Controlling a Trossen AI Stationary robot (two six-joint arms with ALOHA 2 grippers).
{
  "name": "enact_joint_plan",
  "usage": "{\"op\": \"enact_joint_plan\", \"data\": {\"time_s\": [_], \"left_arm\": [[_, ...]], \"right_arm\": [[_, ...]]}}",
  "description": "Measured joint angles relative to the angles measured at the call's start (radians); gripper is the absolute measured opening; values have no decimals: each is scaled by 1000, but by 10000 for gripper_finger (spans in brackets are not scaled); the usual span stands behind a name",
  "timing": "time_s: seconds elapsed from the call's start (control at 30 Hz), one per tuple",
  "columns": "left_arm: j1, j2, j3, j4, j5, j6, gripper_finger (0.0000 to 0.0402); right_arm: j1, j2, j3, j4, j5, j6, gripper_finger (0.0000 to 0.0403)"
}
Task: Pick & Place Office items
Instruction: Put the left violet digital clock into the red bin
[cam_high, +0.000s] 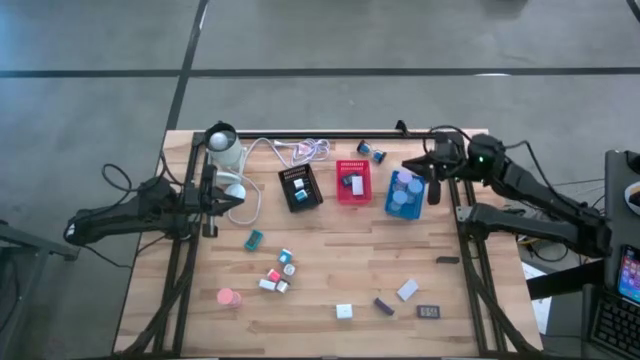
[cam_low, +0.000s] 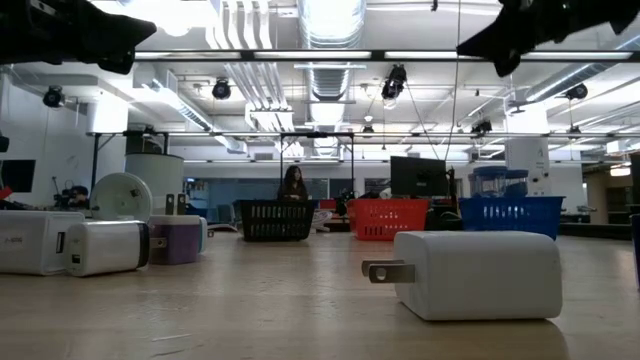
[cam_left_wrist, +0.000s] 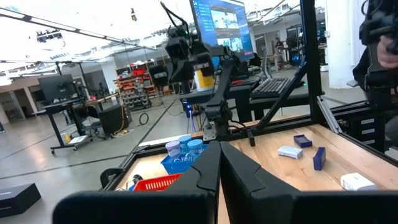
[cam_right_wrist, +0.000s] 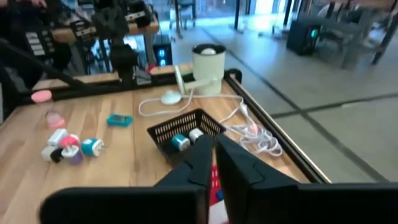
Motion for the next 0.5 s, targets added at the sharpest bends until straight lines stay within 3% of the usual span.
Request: {"op": "enact_joint_plan", "data": {"time_s": [0.27,0.5], "left_arm": [[0,0,0,4,-1,2,12],[0,0,0,36,-78,-43,12]], "right_arm": [[0,-132,-231,248,-91,34,12],[0,-268,-379,390,-79,86,12]]}}
